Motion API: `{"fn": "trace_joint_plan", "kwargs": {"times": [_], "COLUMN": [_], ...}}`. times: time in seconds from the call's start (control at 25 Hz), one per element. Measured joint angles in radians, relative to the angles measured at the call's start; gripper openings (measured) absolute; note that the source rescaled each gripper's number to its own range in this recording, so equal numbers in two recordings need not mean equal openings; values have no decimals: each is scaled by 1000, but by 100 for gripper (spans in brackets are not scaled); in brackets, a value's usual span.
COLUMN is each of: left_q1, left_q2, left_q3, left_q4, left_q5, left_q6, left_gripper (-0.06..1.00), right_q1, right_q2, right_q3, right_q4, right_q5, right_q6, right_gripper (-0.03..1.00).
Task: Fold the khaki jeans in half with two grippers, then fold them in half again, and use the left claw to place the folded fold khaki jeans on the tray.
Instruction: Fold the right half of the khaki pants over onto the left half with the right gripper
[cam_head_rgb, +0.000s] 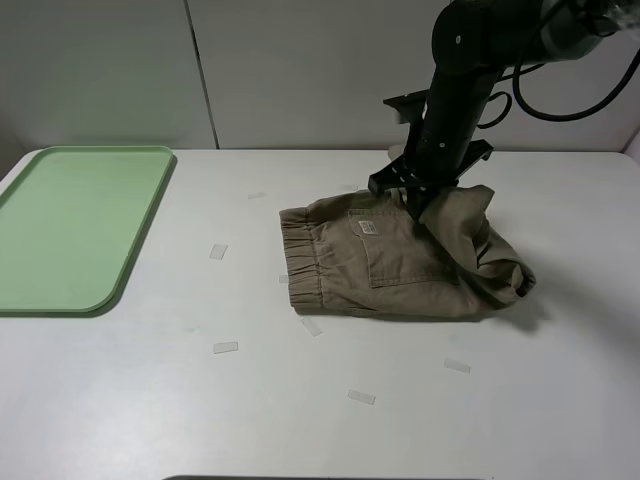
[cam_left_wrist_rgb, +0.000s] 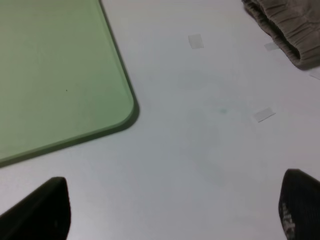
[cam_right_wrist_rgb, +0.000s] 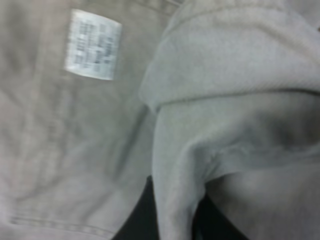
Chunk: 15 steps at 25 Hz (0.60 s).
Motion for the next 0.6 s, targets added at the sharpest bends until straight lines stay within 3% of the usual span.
{"fn": "trace_joint_plan", "kwargs": {"times": [0.4,0.6], "left_q1": [0,0], "left_q2": [0,0], "left_q3": [0,0], "left_q4": [0,1], "left_q5": [0,0], "left_q6": [0,0], "left_gripper": [81,81], "right_q1": [16,17], "right_q2": [0,0], "right_q3": [0,0], "right_q4": [232,299], "right_q5": [-110,-180], "right_q6": [-110,-127], "right_gripper": [4,4]}}
